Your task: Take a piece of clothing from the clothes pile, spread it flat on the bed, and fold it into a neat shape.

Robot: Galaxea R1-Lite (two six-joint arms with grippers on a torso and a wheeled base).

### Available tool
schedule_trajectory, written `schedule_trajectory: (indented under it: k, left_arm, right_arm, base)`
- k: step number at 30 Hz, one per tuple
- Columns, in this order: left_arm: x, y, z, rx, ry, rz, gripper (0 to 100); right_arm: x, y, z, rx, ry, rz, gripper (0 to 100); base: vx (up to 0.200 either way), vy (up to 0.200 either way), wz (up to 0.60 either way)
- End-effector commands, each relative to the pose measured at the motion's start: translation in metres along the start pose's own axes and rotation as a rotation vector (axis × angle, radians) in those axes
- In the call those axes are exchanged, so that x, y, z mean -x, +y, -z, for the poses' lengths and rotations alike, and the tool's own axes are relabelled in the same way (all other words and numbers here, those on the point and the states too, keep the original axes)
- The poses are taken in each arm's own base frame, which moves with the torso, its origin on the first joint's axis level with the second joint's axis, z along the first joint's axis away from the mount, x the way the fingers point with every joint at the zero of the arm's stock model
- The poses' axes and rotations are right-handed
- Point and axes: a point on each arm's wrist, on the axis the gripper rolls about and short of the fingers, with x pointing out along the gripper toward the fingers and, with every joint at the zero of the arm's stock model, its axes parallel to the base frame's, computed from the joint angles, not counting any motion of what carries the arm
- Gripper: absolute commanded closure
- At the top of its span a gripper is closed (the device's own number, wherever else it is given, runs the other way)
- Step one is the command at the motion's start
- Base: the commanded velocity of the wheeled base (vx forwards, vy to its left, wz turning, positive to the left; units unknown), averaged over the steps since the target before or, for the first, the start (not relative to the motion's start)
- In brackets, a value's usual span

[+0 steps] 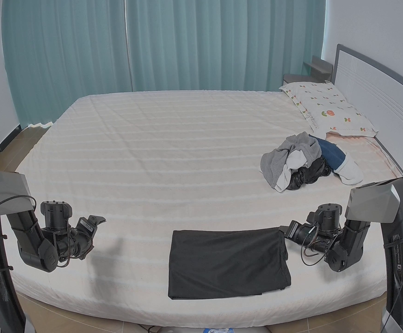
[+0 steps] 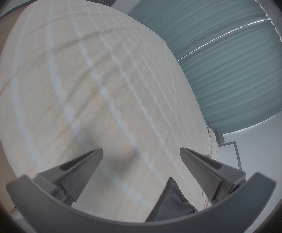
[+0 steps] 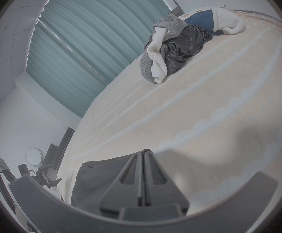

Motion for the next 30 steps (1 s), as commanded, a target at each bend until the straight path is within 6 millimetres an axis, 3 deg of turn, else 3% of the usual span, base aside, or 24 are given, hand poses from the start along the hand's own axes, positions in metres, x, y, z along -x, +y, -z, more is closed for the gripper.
schedule_trajectory:
  k: [1,10,12,16,25,30]
  left_arm:
    - [0.000,0.001,0.000,0.001,0.001,-0.002,0]
    - [-0.001,0.000,0.000,0.001,0.000,-0.001,0]
    - [-0.001,0.000,0.000,0.001,-0.001,-0.001,0]
    - [0.000,0.001,0.000,0.001,-0.001,-0.003,0]
    - [0.000,0.001,0.000,0.001,-0.001,-0.003,0]
    - [0.000,0.001,0.000,0.001,0.001,-0.002,0]
  right_arm:
    - [0.001,-0.001,0.001,-0.001,0.004,0.003,0]
    - [0.022,0.001,-0.004,-0.013,0.016,0.004,0]
    - [0.047,0.000,0.000,-0.016,0.078,-0.041,0]
    - [0.064,-0.004,0.005,-0.006,0.120,-0.106,0]
    - [0.070,-0.006,0.018,0.043,0.194,-0.134,0]
    - [0.061,-0.008,0.027,0.064,0.215,-0.140,0]
  base:
    - [0.000,0.000,0.00]
    - [0.000,0.000,0.00]
    - [0.000,0.000,0.00]
    - [-0.200,0.000,0.00]
    - [-0.200,0.000,0.00]
    - [0.000,0.000,0.00]
